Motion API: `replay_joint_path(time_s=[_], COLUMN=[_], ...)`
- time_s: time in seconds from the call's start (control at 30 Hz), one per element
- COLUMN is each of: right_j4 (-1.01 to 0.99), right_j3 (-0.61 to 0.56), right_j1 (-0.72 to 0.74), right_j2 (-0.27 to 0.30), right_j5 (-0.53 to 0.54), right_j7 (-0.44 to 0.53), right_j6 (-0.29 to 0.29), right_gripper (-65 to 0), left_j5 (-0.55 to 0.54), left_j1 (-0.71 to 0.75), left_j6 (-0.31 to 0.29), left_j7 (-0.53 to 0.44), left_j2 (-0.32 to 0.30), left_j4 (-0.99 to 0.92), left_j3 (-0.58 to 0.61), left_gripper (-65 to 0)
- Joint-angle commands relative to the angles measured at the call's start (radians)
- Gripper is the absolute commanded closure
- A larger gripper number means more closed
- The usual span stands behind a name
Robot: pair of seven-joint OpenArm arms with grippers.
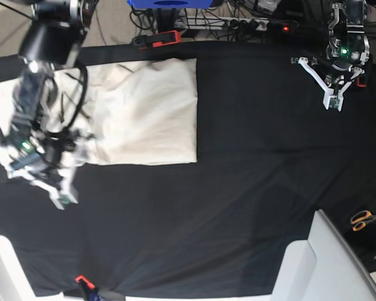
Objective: Fold the T-shirt properly
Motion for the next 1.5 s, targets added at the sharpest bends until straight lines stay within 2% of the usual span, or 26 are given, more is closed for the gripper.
replay_joint_path(time_s=[0.0, 0.17, 0.33, 0.47, 0.63, 1.0, 1.47], right_j4=[0.059, 0.188, 0.185, 0.111, -0.004, -0.091, -0.097], right_j3=[-0.003, -0.003, -0.001, 0.008, 0.091, 0.088, 0.086], right_j1=[-0.025, -0.198, -0.33, -0.351, -0.35, -0.351, -0.351], right_j2=[-0.018, -0.025, -0.032, -0.032, -0.025, -0.024, -0.027], right_j5=[0.019, 0.195, 0.356, 0.398, 0.533, 0.542, 0.543], right_j7=[-0.025, -0.094, -0.079, -0.041, -0.019, 0.021, 0.041], right_j6=[0.004, 0.004, 0.004, -0.004, -0.002, -0.001, 0.001], right_gripper=[-36.2, -36.2, -36.2, -36.2, -36.2, -36.2, -36.2], left_j5=[0.002, 0.002, 0.002, 0.002, 0.002, 0.002, 0.002], left_j1=[0.001, -0.019, -0.025, -0.025, -0.022, -0.019, -0.018], left_j6=[0.007, 0.007, 0.007, 0.007, 0.007, 0.007, 0.007], left_j7=[-0.01, -0.01, -0.01, -0.01, -0.01, -0.01, -0.01], left_j2=[-0.019, -0.019, -0.02, -0.02, -0.022, -0.034, -0.037], left_j4=[0.014, 0.014, 0.014, 0.014, 0.012, 0.002, 0.002], left_j3=[-0.007, -0.007, -0.007, -0.007, -0.007, -0.007, -0.007], left_gripper=[0.0, 0.0, 0.0, 0.0, 0.0, 0.0, 0.0])
